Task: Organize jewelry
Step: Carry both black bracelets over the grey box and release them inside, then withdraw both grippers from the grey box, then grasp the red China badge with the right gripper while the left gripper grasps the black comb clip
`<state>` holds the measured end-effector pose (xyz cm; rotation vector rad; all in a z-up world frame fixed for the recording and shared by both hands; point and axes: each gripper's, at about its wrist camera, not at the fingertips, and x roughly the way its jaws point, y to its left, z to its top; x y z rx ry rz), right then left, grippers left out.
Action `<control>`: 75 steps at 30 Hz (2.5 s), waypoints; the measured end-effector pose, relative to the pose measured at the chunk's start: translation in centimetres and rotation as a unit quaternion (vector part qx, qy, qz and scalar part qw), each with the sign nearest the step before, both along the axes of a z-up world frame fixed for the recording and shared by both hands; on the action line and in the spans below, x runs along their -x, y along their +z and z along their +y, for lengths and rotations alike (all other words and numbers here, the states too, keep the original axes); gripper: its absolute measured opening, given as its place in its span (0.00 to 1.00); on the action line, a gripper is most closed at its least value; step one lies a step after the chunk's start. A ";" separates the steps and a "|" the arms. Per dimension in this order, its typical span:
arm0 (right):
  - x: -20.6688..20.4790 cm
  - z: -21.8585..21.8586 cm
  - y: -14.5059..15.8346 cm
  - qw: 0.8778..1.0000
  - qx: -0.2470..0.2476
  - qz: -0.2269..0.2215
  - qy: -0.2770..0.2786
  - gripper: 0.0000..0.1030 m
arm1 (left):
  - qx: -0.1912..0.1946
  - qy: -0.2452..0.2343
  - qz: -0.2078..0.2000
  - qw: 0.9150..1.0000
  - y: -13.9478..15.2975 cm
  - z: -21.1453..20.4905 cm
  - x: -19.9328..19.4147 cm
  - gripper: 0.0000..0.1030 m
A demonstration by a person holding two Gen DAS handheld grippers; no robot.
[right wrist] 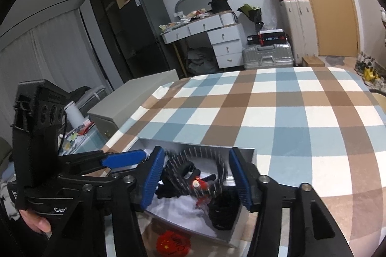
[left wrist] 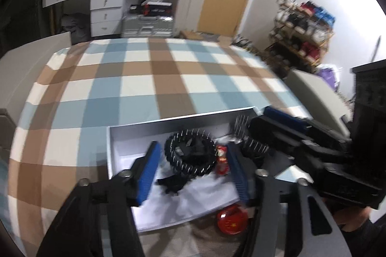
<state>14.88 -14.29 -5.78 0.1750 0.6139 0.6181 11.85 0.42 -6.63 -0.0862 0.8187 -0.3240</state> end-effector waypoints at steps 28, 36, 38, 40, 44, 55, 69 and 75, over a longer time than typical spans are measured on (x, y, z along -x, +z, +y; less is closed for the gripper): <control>8.4 -2.1 5.5 0.997 -0.011 -0.068 -0.031 0.94 | 0.002 0.048 -0.059 0.997 3.0 2.3 6.3 0.79; 10.3 -2.2 5.4 0.997 -0.007 -0.068 -0.035 0.99 | -0.011 0.074 -0.077 0.994 2.6 2.9 8.2 0.84; 10.7 -2.1 4.9 0.997 -0.001 -0.063 -0.035 1.00 | -0.011 0.076 -0.077 0.994 2.3 3.1 8.7 0.86; 11.1 -1.9 4.3 0.998 0.008 -0.057 -0.034 1.00 | -0.011 0.075 -0.073 0.994 1.5 3.2 9.2 0.88; 11.7 -1.9 2.1 0.999 0.023 -0.028 -0.034 1.00 | -0.017 0.059 -0.050 0.997 -0.4 3.0 9.7 0.94; 12.6 -2.4 -2.8 0.997 0.064 0.039 -0.036 1.00 | -0.026 0.027 0.010 0.999 -3.8 2.4 11.5 0.94; 7.0 3.2 -4.3 0.992 0.081 0.091 0.036 0.84 | -0.032 0.025 0.008 0.999 -4.5 3.1 13.3 0.94; 6.1 4.7 -5.4 0.985 0.136 0.099 0.023 0.70 | -0.026 0.033 0.005 0.999 -4.7 3.7 13.4 0.94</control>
